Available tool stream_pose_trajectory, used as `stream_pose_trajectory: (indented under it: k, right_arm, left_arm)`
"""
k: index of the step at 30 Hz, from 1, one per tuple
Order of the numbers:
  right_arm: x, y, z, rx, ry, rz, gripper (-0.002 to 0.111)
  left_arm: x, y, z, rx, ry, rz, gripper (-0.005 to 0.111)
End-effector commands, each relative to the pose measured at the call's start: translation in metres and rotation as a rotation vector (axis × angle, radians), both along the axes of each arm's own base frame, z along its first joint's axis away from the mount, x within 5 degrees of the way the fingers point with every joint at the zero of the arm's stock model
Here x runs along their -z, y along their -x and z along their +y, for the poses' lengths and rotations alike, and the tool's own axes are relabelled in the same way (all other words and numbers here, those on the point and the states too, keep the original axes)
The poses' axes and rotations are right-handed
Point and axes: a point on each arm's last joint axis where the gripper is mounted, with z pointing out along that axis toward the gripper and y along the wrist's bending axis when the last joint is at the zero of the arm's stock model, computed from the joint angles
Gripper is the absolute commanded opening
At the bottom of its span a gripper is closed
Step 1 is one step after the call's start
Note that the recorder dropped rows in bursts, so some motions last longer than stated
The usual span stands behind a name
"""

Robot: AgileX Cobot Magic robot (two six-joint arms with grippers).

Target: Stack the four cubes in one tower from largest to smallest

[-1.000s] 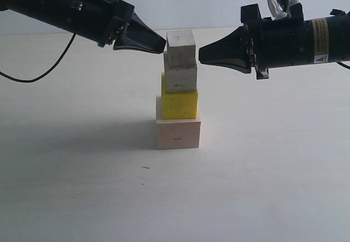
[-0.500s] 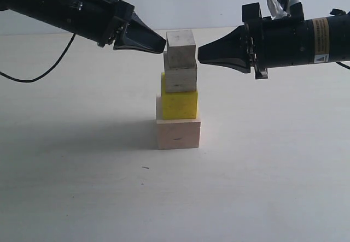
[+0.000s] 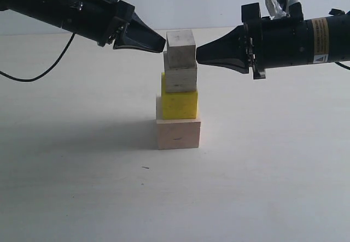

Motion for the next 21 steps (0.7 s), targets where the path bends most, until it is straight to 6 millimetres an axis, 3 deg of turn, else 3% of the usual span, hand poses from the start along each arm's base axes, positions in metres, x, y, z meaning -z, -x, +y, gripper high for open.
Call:
stream_pose_trajectory:
  k: [1, 9, 21]
  right_arm:
    - [-0.002, 0.002, 0.011, -0.025, 0.01, -0.03, 0.0]
    - [-0.001, -0.004, -0.001, 0.035, 0.027, -0.031, 0.0]
    - [-0.013, -0.017, 0.0, 0.048, 0.046, -0.082, 0.0]
  left_arm:
    - [-0.001, 0.0, -0.001, -0.004, 0.006, -0.011, 0.0]
    - [-0.002, 0.005, -0.002, 0.041, 0.022, 0.017, 0.0]
    - [-0.004, 0.007, -0.001, 0.059, 0.01, 0.02, 0.0]
